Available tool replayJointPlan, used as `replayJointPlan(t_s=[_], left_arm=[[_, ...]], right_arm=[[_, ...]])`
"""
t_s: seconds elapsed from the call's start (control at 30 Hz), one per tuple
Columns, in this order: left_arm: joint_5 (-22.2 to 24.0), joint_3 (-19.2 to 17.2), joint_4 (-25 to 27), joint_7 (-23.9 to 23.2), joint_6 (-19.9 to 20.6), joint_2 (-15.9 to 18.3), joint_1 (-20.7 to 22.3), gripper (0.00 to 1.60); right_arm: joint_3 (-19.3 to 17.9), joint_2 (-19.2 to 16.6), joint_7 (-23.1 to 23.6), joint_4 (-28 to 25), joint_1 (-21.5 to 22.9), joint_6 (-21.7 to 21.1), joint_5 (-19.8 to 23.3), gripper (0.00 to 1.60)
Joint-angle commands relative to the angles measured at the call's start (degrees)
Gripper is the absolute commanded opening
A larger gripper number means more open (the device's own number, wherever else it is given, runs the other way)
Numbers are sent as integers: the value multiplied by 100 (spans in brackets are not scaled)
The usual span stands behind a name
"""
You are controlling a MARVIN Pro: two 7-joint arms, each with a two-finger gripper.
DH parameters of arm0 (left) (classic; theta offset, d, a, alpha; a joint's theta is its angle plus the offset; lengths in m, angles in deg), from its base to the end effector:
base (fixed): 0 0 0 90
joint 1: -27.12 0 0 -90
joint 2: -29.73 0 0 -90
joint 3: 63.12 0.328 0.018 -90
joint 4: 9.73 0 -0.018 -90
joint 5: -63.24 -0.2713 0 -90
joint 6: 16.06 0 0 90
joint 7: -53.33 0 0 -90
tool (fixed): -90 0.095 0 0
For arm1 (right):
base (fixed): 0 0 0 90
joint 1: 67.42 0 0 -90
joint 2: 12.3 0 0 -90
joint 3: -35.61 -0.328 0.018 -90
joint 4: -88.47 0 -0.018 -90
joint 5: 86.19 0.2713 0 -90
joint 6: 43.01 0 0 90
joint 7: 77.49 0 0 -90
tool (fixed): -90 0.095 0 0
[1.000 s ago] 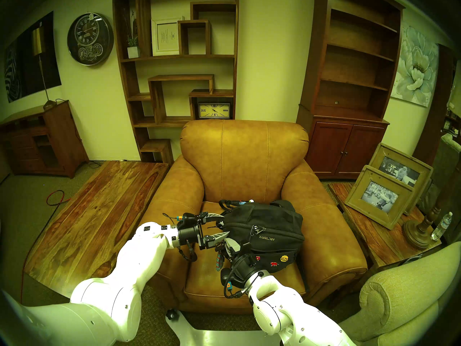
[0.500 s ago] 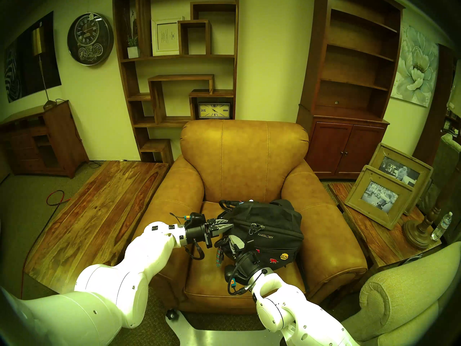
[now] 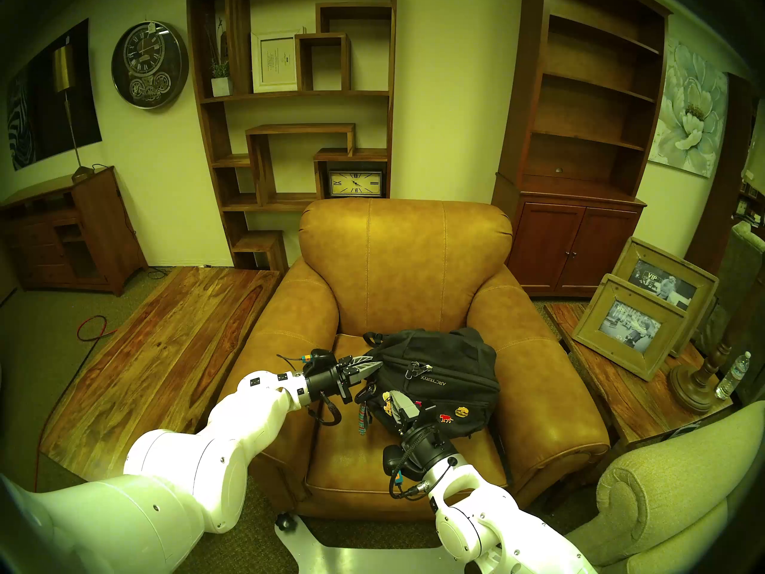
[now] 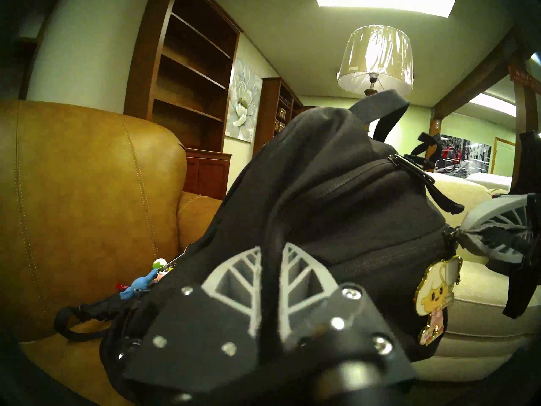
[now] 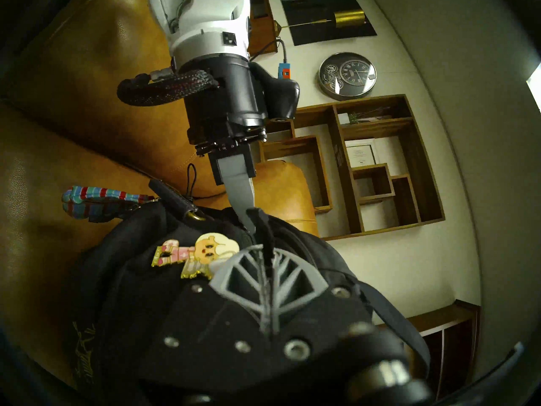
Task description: Close a bag with a zipper
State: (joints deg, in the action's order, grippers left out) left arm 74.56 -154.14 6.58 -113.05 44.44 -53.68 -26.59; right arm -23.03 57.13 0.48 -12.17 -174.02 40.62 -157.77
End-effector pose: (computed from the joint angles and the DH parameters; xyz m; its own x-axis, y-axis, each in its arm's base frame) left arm 0.4510 -0.0165 -0.4255 0.1150 0.1000 0.9883 -0.8986 -0.4136 0.1464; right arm 0.2269 0.0778 -0.3915 -0.4239 0.8943 0.1430 0.1152 -0.1033 0.9880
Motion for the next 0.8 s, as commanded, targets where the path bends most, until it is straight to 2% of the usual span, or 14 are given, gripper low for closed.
replayJointPlan(t_s=[0.0, 0.17, 0.43, 0.7, 0.73, 0.77], left_arm=[[226, -130, 10, -572, -24, 88, 238, 0], [305, -193, -33, -492, -69, 102, 213, 0], [361, -221, -88, -497, -68, 100, 233, 0], [406, -280, -170, -305, -136, 72, 263, 0], [425, -310, -135, -208, -134, 48, 250, 0], [426, -311, -138, -208, -133, 45, 260, 0]], right_arm=[[-226, -135, -635, -296, -339, 62, 168, 0], [-592, -270, -1005, -402, -602, 138, 476, 0], [-1004, -443, -1259, -404, -898, 336, 880, 0], [-1466, -598, -1570, -433, -1219, 517, 1215, 0], [-1578, -479, -1684, -511, -1326, 689, 1598, 0], [-1614, -505, -1699, -550, -1374, 714, 1620, 0]])
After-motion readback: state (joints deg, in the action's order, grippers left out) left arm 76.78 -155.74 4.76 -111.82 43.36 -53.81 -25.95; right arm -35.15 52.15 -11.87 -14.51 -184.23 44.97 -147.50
